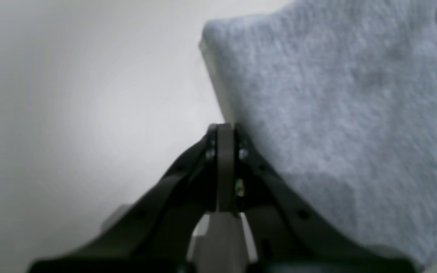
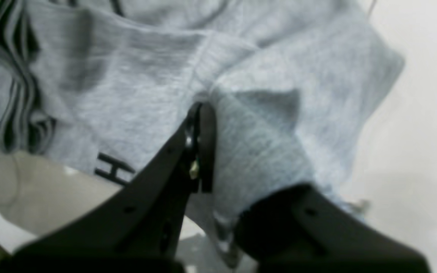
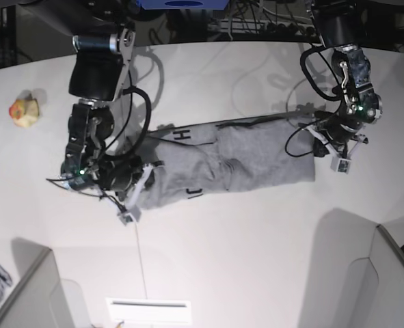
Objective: Fold the T-shirt properly
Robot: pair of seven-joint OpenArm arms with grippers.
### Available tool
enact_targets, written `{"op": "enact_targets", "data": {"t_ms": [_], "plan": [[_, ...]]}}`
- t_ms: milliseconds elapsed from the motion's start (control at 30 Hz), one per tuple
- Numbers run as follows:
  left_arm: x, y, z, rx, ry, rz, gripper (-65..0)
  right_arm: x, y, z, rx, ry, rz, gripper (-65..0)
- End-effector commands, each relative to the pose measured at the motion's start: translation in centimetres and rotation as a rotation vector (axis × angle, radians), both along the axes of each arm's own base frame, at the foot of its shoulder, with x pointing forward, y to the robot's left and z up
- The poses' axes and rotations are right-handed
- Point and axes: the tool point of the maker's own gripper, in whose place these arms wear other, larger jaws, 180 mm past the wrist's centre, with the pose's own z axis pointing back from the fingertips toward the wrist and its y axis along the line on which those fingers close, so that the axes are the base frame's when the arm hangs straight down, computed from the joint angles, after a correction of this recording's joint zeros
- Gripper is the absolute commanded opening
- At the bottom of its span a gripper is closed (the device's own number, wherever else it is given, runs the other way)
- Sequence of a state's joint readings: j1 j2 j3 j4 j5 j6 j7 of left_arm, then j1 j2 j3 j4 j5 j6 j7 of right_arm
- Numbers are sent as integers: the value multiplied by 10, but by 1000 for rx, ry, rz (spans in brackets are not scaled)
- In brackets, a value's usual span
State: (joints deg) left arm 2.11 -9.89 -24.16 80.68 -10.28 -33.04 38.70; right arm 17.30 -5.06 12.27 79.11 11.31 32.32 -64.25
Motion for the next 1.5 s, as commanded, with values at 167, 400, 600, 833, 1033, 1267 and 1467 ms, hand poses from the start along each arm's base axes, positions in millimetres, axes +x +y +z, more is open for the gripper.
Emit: {"op": "enact_targets", "data": {"t_ms": [167, 400, 600, 833, 1033, 1267, 1467], "plan": [[-3, 5, 7, 26, -15, -8, -650, 16, 29, 54, 8, -161, 18, -650], [-5, 4, 16, 47, -36, -20, -650, 10, 68, 89, 11, -266, 86, -650], [-2, 4, 24, 58, -59, -27, -650, -8, 116, 90, 85, -264, 165, -650], [-3, 4, 22, 56, -53, -26, -650, -25, 168, 106, 314, -215, 153, -650], [-10, 5, 20, 61, -42, -24, -650, -42, 201, 107, 338, -229, 224, -650], [-20, 21, 8, 216, 32, -47, -650, -49, 221, 88, 348, -216, 258, -650], [-21, 22, 7, 227, 38, -50, -650, -58, 240, 94, 363, -245, 300, -650]]}}
